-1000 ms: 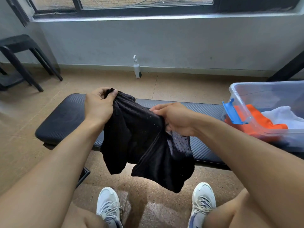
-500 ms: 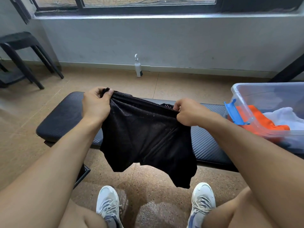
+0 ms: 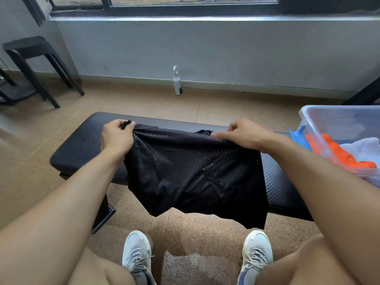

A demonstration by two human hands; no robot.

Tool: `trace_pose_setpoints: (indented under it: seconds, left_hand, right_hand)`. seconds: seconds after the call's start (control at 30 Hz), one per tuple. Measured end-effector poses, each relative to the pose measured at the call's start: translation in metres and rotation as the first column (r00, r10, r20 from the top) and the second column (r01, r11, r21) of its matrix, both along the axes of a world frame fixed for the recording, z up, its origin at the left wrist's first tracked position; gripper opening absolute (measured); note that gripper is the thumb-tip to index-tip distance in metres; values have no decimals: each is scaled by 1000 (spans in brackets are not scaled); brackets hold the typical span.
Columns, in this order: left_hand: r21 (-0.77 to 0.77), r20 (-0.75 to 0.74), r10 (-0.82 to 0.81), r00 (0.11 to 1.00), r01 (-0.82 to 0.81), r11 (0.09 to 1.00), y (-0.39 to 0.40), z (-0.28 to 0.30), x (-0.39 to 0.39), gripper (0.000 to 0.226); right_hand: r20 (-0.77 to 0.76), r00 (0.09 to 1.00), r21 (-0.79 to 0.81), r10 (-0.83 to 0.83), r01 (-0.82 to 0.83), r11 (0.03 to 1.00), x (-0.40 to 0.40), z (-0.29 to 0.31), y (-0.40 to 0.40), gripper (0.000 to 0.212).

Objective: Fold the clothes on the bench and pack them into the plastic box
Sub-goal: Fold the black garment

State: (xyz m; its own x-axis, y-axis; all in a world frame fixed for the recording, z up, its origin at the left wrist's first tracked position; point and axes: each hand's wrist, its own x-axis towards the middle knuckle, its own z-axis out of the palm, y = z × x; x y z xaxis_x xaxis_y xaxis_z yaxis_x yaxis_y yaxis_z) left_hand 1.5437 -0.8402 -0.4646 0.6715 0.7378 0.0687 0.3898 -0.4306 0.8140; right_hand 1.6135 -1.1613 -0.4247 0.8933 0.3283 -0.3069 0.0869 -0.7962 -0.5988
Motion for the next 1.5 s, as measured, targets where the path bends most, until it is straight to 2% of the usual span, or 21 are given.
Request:
trace_pose_setpoints:
  seconds: [0.03, 0.07, 0.13, 0.33, 0.4, 0.5, 0.6, 0.67, 0.77, 0.87, 0.97, 1.03, 1.1, 1.13, 1.2, 1.23, 1.3, 1.37, 1.43, 1.5]
  left_hand:
    - [-3, 0, 6, 1000, -6, 1000, 2, -1, 0, 18]
    - [-8, 0, 16, 1000, -16, 1000, 5, -2, 0, 18]
    - [-8, -4, 55, 998, -55, 998, 8, -3, -1, 19]
    - [9, -6, 120, 993, -120, 993, 13, -6, -3, 18]
    - [15, -10, 119, 993, -119, 993, 13, -7, -4, 18]
    - [20, -14, 117, 993, -117, 993, 11, -7, -4, 18]
    - [24, -31, 112, 993, -111, 993, 8, -6, -3, 21]
    - [8, -37, 118, 992, -118, 993, 9, -6, -2, 25]
    - [-52, -48, 137, 989, -139, 989, 14, -8, -2, 27]
    - [-100, -66, 140, 988, -146, 984, 26, -14, -5, 30]
    - [-90, -90, 144, 986, -152, 984, 38, -16, -9, 32]
    - [-77, -87, 152, 985, -159, 984, 44, -18, -13, 29]
    - [-79, -78, 169, 983, -175, 981, 50, -22, -16, 27]
    - [-83, -78, 176, 981, -182, 980, 52, -24, -17, 27]
    - [-90, -95, 177, 980, -186, 978, 54, -26, -18, 28]
    - [-94, -105, 168, 980, -178, 979, 54, -27, -17, 28]
    - [-106, -108, 146, 983, -158, 982, 56, -30, -17, 28]
    - [-108, -108, 155, 982, -166, 980, 56, -32, -16, 27]
    - [-94, -115, 169, 979, -180, 979, 58, -34, -15, 24]
    - [-81, -120, 181, 976, -191, 978, 59, -35, -14, 22]
  right_hand:
    - [-21, 998, -56, 62, -63, 996, -1, 1, 0, 50]
    - [-10, 991, -137, 132, -132, 982, -1, 0, -1, 45]
    - [41, 976, -286, 214, -194, 939, 4, -8, -1, 22]
    - [120, 989, -425, 86, -27, 905, 13, -13, -4, 21]
    - [206, 978, -390, -15, 96, 916, 16, -14, -3, 25]
    - [350, 906, -112, -238, 293, 950, 14, -16, 0, 30]
    - [332, 902, 133, -276, 244, 960, 10, -19, 9, 31]
    - [320, 918, 183, -233, 181, 966, 11, -23, 16, 28]
    - [279, 950, 98, -139, 115, 988, 19, -25, 24, 28]
    - [103, 994, -11, -21, 22, 1000, 26, -23, 28, 41]
    - [4, 993, -200, 119, -116, 973, 33, -22, 29, 18]
    - [26, 990, -330, 136, -119, 936, 36, -18, 30, 18]
    - [160, 982, -399, 98, -26, 916, 40, -17, 33, 23]
    - [252, 965, -387, 72, 32, 922, 43, -19, 35, 26]
    - [368, 929, -192, -40, 117, 974, 43, -25, 43, 32]
    - [377, 924, -120, -57, 110, 987, 42, -29, 49, 31]
    - [291, 955, -129, 48, -11, 992, 36, -37, 58, 23]
    - [127, 973, -214, 193, -163, 963, 28, -40, 63, 14]
    - [-26, 968, -249, 249, -248, 936, 22, -35, 61, 35]
    - [-42, 972, -316, 229, -231, 920, 21, -29, 55, 63]
